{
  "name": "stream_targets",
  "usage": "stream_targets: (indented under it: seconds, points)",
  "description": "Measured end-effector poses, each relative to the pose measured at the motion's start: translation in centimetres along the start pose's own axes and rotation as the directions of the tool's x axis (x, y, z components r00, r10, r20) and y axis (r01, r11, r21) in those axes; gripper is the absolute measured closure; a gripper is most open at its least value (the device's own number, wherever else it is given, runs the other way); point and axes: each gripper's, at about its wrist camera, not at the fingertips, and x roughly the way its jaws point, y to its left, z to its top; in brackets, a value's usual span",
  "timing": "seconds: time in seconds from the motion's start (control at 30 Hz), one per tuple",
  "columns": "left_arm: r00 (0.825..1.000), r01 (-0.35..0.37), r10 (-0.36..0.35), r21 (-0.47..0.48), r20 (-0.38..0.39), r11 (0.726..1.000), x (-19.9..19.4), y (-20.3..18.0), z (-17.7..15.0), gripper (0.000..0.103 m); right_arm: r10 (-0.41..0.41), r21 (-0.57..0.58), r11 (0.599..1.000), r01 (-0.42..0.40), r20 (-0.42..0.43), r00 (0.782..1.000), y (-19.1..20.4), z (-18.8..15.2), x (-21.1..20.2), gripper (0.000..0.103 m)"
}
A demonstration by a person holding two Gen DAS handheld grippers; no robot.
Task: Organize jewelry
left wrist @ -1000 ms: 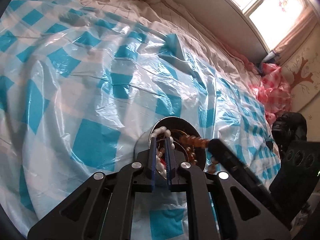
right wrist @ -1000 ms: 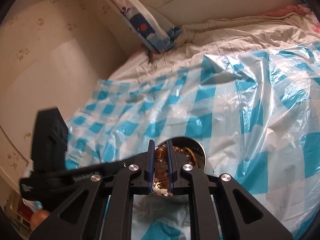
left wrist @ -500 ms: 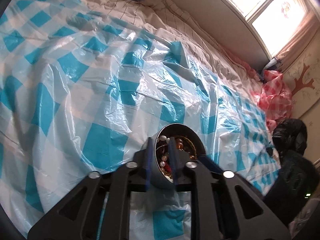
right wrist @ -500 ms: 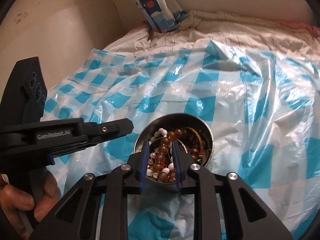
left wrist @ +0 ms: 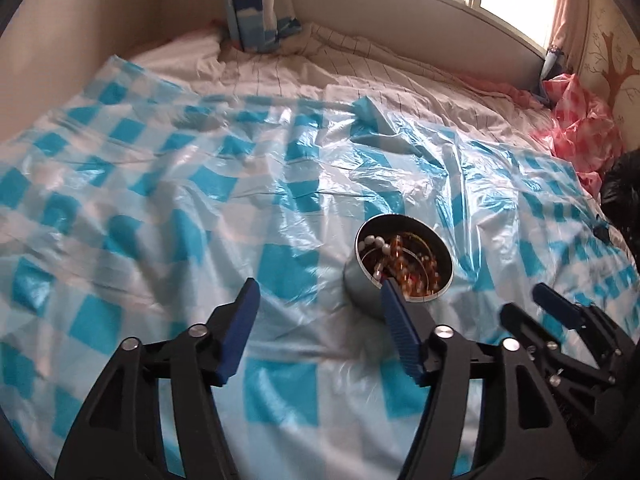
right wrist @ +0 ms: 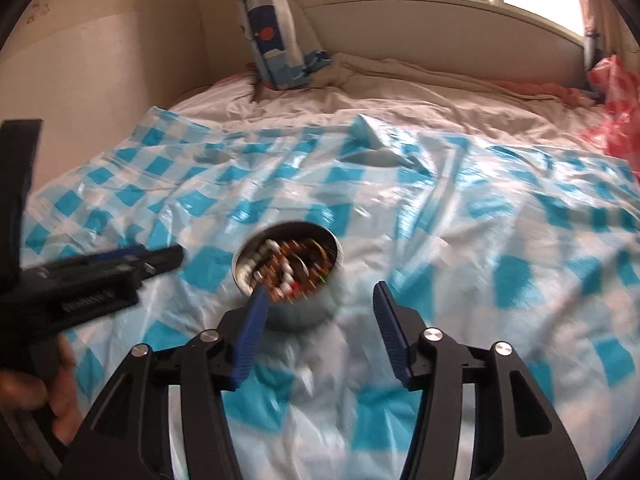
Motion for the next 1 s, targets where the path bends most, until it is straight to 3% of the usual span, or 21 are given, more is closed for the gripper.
stream_targets:
  seconds: [0.13,0.33,0.57,0.73,0.87,1.0]
  points:
    - [1.0,-0.015,0.015,0.024,0.015,1.0,-2.6,0.1,-1.8,0.036,-0.082,-0.003,0.997,0.082,0.022,0.996,-0.6,-1.9,-3.0,0.047]
    - [0.998,-0.043,0.04,0.08,0.044,0.996,-6.2,0.0,-4.6,0.028,-0.14,0.019,0.99,0.139,0.054,0.989,-1.3,-4.0,-6.9,0.047]
    - [0.999,-0.041,0.038,0.104,0.032,0.994,-7.6,0.0,-7.6,0.021,-0.15,0.027,0.989,0.148,0.071,0.986,-1.2,-6.1,-10.1,0.041]
    - [0.995,-0.042,0.032,0.104,0.09,0.994,-8.9,-0.1,-7.8,0.011,-0.156,0.015,0.988,0.155,0.103,0.982,-0.7,-6.6,-11.1,0.035]
    - [0.993,-0.043,0.033,0.083,0.115,0.996,-9.3,0.3,-7.8,0.008,-0.15,-0.016,0.988,0.153,0.115,0.982,0.0,-6.8,-11.1,0.025]
    - [0.991,-0.053,0.043,0.08,0.123,0.995,-9.3,0.4,-7.8,0.008,-0.144,-0.014,0.989,0.147,0.109,0.984,0.0,-6.9,-11.0,0.022]
